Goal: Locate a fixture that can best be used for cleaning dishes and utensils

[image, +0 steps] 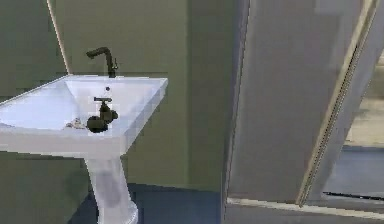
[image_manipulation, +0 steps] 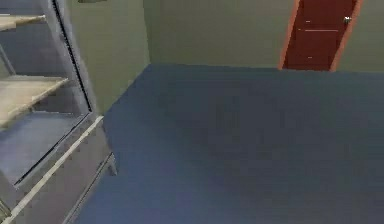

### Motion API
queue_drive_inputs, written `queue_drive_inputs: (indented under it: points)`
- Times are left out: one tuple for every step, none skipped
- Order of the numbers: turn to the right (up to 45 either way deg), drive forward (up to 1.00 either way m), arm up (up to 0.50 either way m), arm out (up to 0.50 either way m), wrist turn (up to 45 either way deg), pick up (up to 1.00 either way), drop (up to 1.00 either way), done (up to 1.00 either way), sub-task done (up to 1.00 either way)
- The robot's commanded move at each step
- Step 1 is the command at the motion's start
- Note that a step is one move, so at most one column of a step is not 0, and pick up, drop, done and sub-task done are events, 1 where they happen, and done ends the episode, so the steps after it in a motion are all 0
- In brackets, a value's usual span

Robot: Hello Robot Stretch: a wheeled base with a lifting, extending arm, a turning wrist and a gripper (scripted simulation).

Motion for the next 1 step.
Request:
queue_drive_inputs:
  points:
    - [-27.0,0.0,0.0,0.0,0.0,0.0,0.0,0.0,0.0]
